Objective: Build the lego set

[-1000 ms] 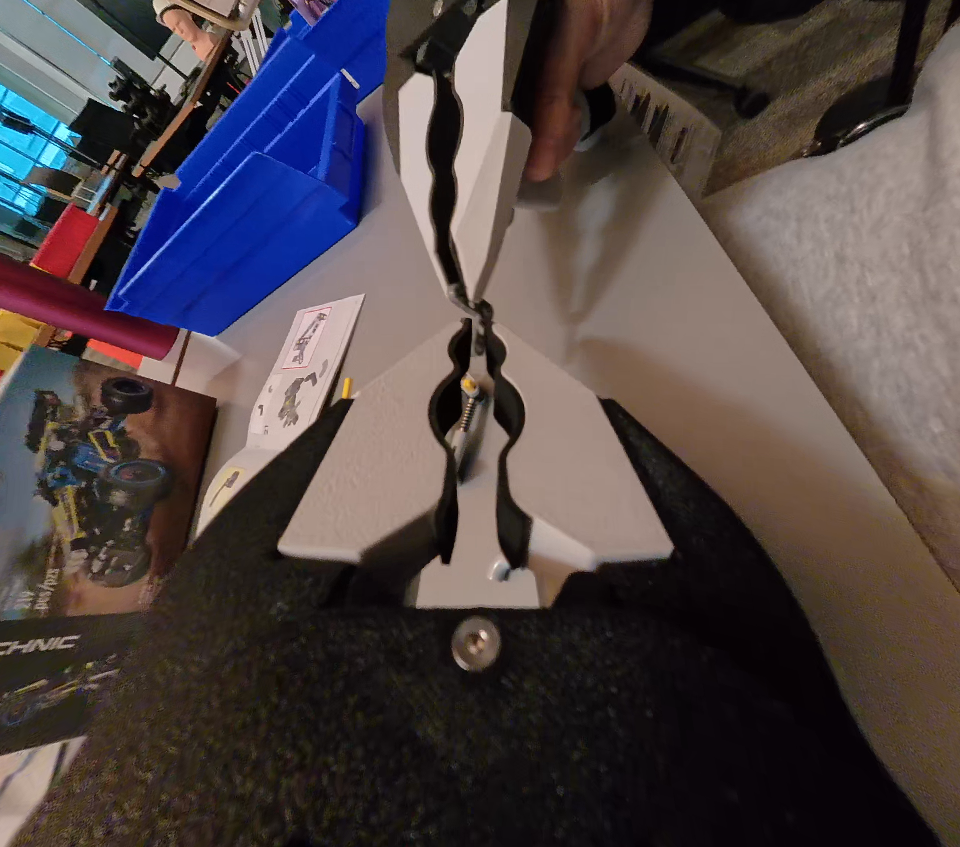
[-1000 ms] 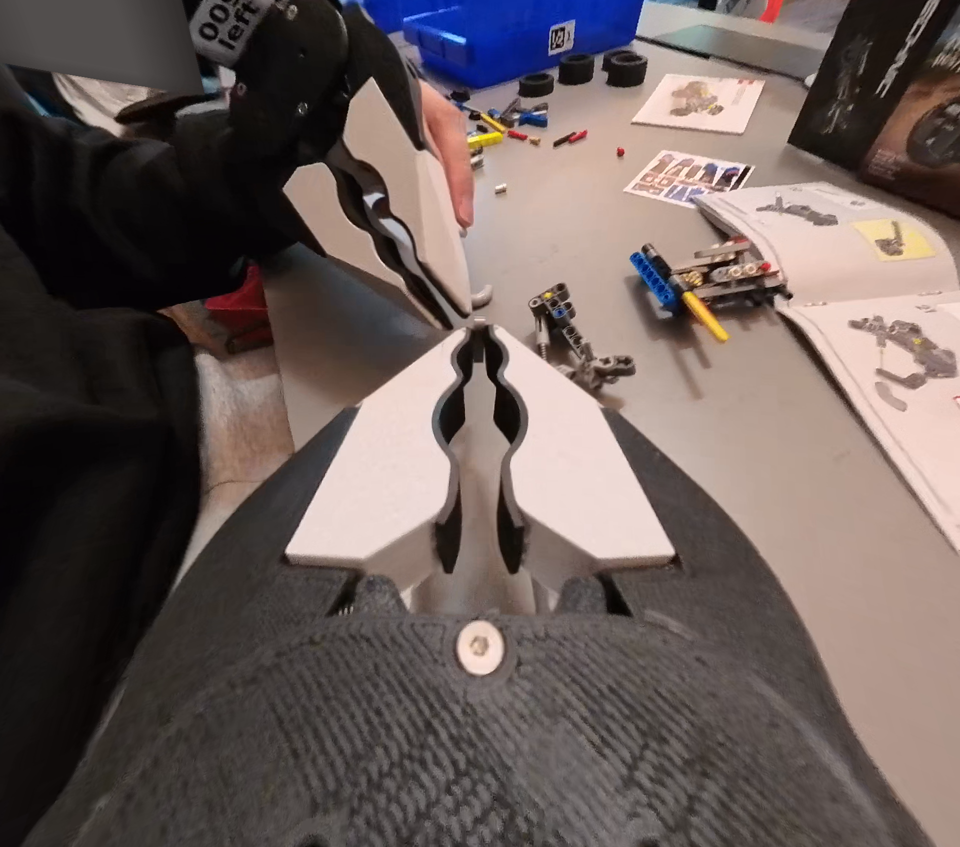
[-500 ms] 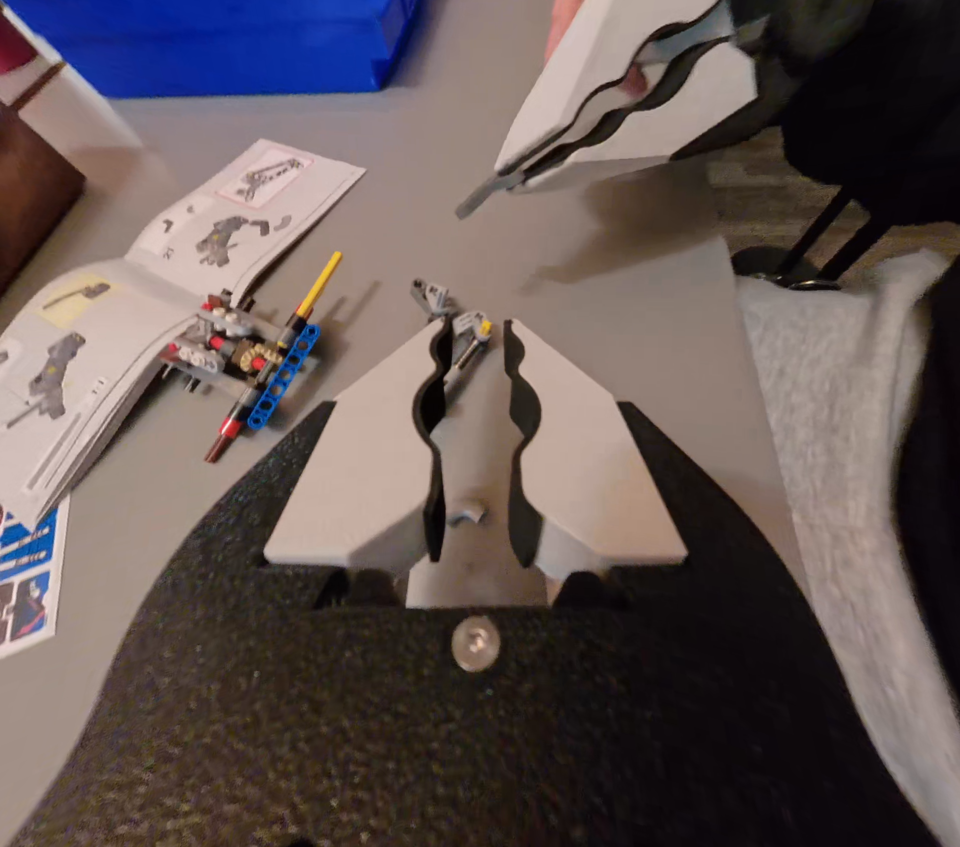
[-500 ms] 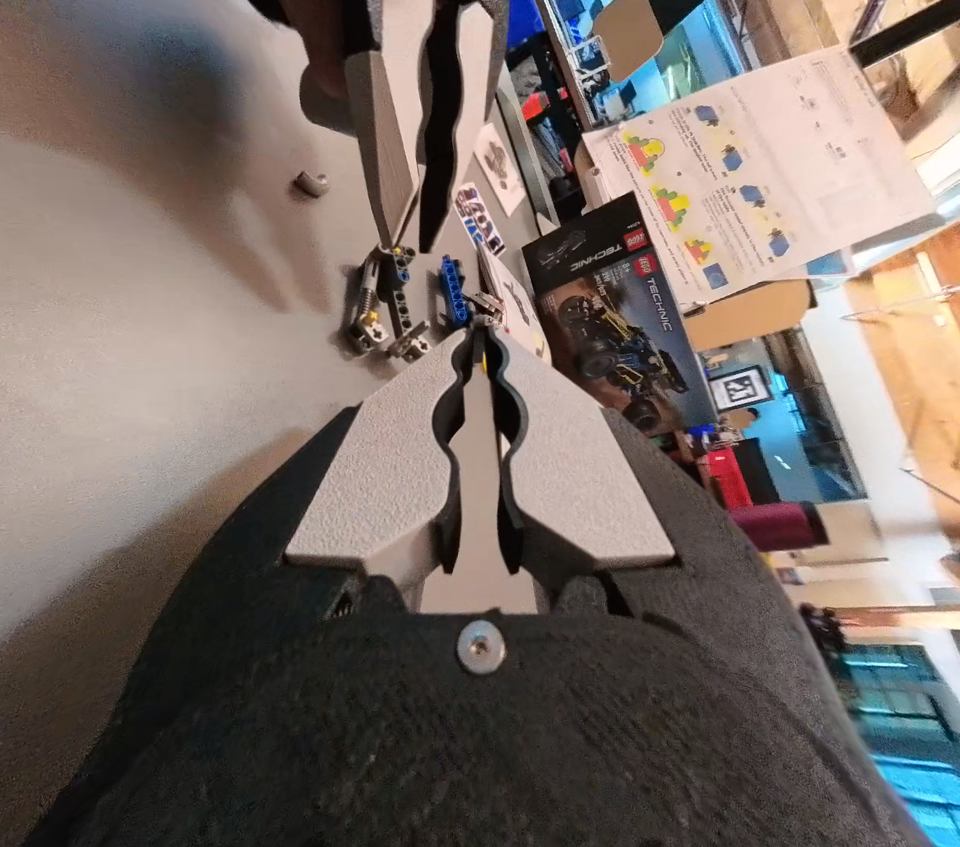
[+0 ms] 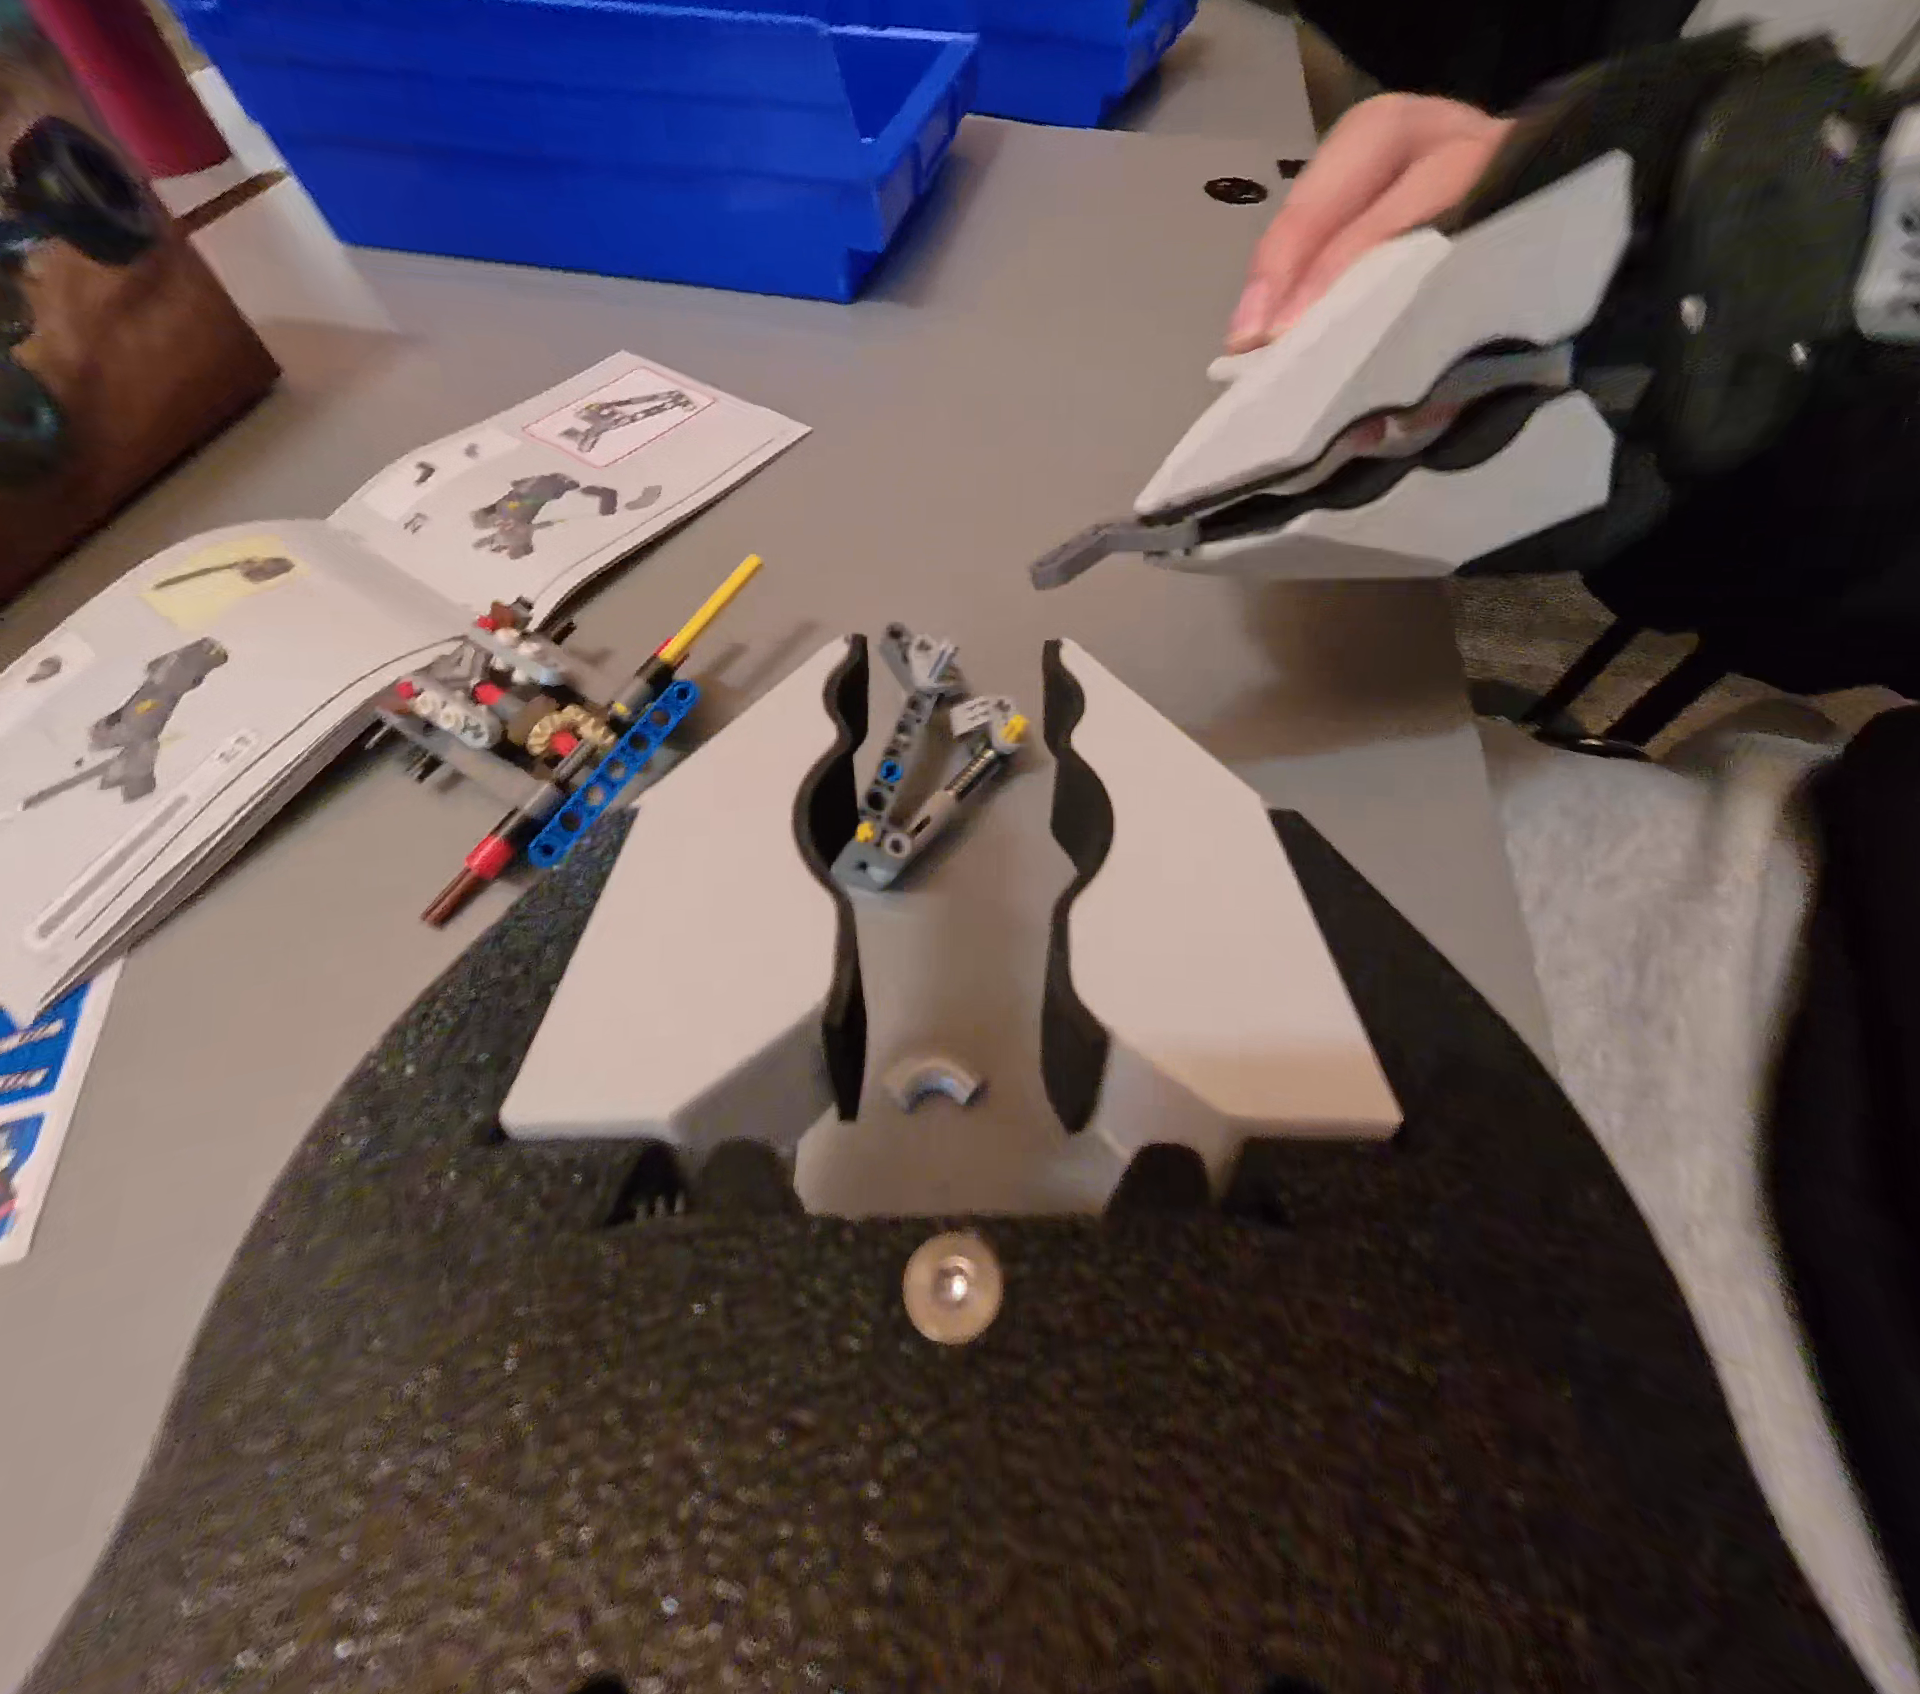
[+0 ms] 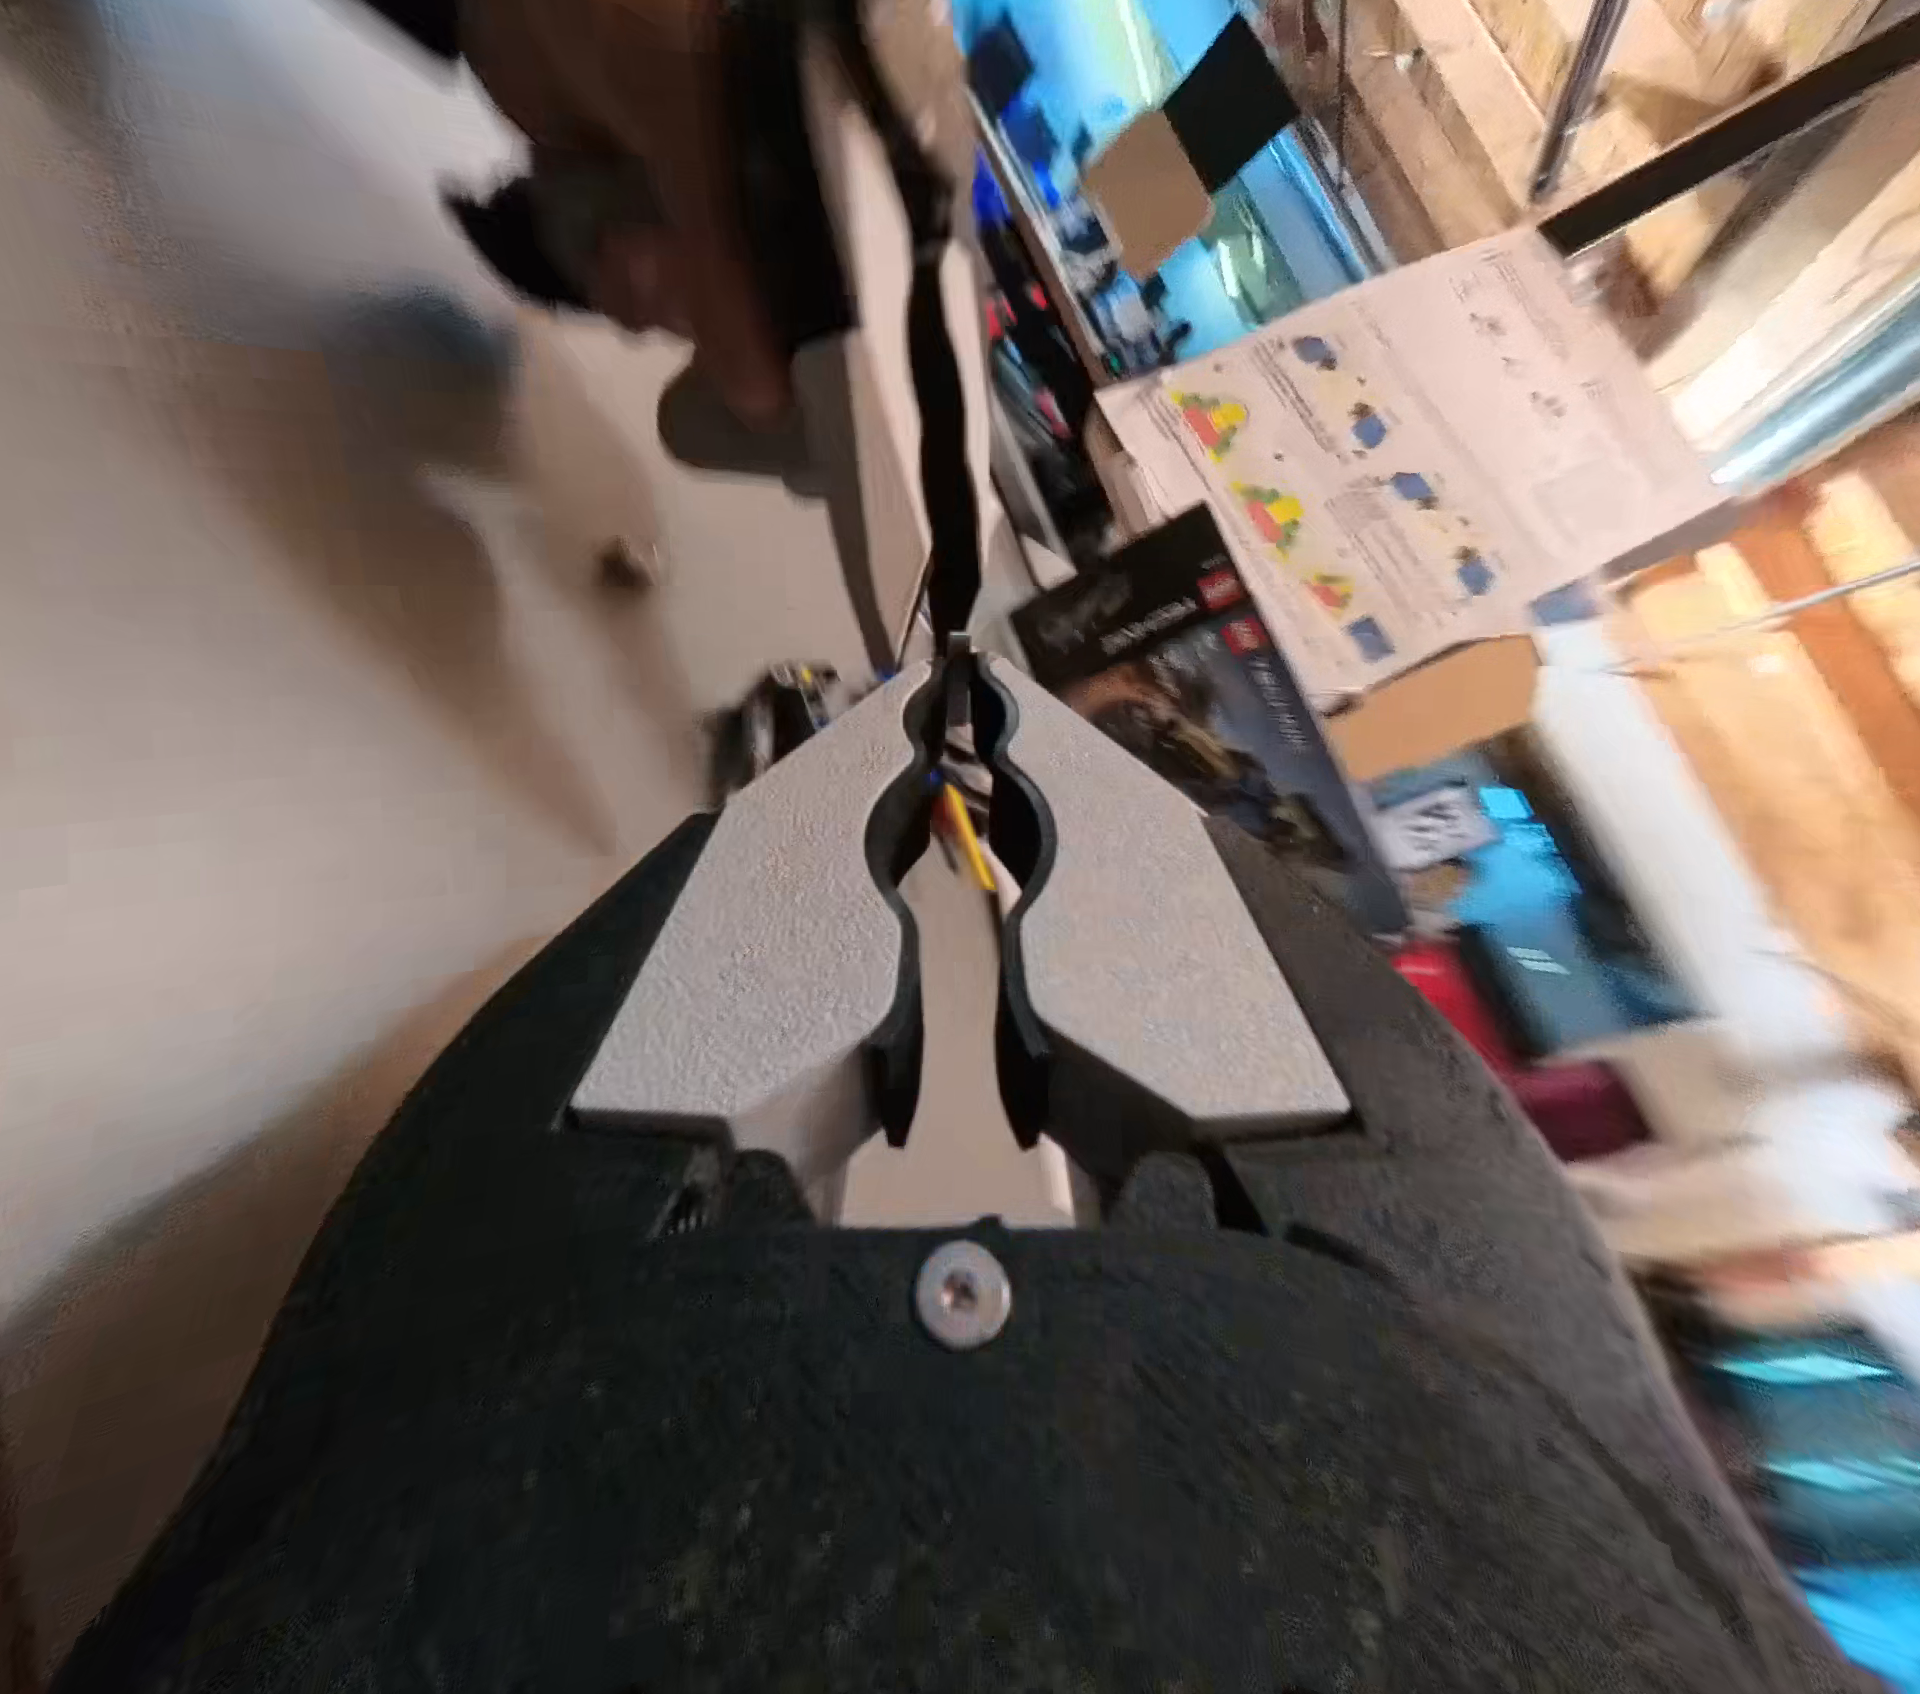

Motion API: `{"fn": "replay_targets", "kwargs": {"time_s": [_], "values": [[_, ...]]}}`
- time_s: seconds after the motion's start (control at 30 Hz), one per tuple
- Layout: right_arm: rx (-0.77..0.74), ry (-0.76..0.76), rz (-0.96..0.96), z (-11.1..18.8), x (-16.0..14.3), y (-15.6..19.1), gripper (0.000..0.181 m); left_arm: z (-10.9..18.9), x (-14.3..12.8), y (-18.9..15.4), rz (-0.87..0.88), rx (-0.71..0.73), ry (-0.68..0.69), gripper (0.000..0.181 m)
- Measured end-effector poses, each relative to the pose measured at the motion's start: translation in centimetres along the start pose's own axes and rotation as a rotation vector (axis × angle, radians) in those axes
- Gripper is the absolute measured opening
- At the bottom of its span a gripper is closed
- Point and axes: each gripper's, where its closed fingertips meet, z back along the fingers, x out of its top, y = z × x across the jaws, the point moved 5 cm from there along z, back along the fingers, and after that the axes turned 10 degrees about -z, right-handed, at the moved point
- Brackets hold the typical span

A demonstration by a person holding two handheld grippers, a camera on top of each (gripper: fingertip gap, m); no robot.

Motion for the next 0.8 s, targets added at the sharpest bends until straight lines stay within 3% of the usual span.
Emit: {"fn": "replay_targets", "kwargs": {"time_s": [0.1,0.2,0.23,0.33,0.4,0.47,0.53,0.63,0.73,0.8], "values": [[0.093,-0.111,-0.296,0.3,0.3,-0.6,0.001,-0.4,0.9,-1.2,-0.014,-0.069,-0.093,0.026],[0.183,-0.180,-0.478,1.0,0.3,-1.5,0.001,-0.1,1.7,-1.9,-0.029,-0.131,-0.165,0.001],[0.226,-0.191,-0.520,1.2,0.2,-1.7,0.001,0.0,1.9,-2.1,-0.042,-0.139,-0.173,0.000],[0.330,-0.228,-0.564,1.5,0.3,-2.2,0.001,-0.2,2.0,-2.3,-0.087,-0.123,-0.162,0.000],[0.359,-0.244,-0.578,1.3,0.1,-2.7,0.002,-0.4,2.0,-2.4,-0.089,-0.115,-0.150,0.024],[0.382,-0.256,-0.583,1.0,-0.2,-3.0,0.001,-0.3,2.2,-2.6,-0.108,-0.117,-0.161,0.019],[0.437,-0.275,-0.604,0.8,-0.4,-2.9,0.002,-0.2,2.6,-2.5,-0.157,-0.064,-0.175,0.004],[0.441,-0.313,-0.624,0.6,-0.4,-3.3,0.002,-0.1,2.8,-2.3,-0.229,-0.005,-0.160,0.002],[0.408,-0.251,-0.647,0.0,-1.5,-4.2,0.000,0.3,3.1,-1.7,-0.392,0.168,-0.126,0.001],[0.372,-0.140,-0.691,-0.6,-2.8,-5.0,0.013,0.3,3.0,-1.3,-0.551,0.326,-0.024,0.001]]}}
